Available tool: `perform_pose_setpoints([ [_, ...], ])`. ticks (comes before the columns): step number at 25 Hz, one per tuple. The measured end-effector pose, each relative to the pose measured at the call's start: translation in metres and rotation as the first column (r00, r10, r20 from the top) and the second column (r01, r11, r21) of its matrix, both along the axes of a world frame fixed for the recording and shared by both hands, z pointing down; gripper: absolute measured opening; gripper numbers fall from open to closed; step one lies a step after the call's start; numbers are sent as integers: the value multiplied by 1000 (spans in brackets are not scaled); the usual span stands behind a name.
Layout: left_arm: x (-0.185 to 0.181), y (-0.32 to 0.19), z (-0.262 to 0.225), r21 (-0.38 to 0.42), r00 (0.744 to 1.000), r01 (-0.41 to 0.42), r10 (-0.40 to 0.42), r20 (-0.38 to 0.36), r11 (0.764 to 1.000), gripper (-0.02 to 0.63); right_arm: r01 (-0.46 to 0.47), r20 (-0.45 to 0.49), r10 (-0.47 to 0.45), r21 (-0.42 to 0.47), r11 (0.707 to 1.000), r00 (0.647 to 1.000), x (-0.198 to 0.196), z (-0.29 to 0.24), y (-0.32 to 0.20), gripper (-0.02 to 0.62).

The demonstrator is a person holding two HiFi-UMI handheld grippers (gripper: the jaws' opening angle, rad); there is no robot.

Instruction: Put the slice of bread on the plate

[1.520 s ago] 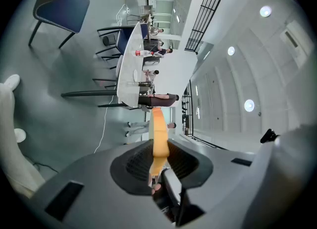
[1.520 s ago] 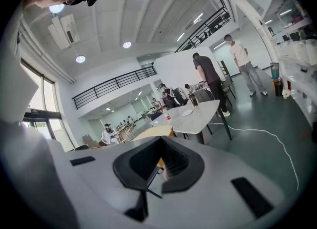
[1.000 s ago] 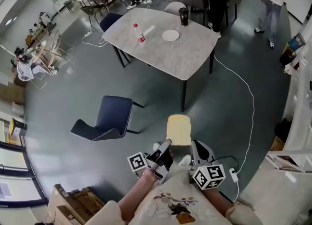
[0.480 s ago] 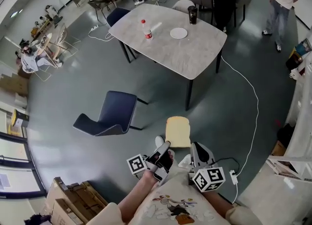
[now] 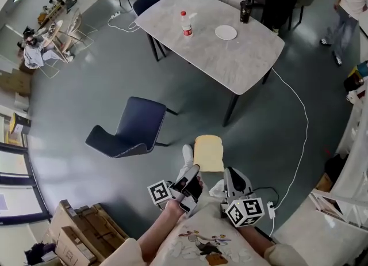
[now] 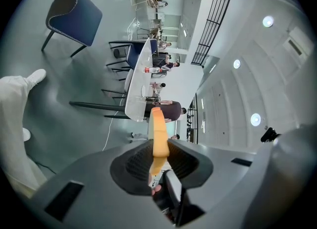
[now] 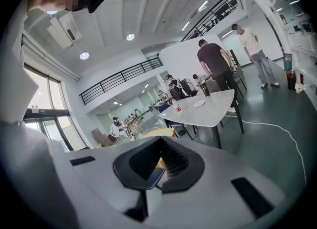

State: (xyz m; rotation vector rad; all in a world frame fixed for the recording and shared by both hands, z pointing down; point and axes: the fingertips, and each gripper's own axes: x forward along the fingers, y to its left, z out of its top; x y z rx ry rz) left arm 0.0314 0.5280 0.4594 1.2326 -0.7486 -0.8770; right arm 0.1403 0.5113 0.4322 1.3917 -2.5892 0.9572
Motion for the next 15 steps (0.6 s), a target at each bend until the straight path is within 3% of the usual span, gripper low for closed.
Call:
perform_pose_setpoints([
  [5, -44, -49, 3, 0, 999, 16, -16, -31, 1000, 95, 2, -28, -2, 13, 1000, 1000, -42, -1, -50, 5],
  [12, -123, -138, -21, 70, 999, 23, -20, -43, 997, 95, -3, -81, 9, 81, 997, 997, -116, -22, -126, 5],
  [15, -151, -154, -27, 77, 999, 11, -7, -45, 997, 95, 21, -105, -10, 105, 994, 994, -153, -28, -140, 5],
])
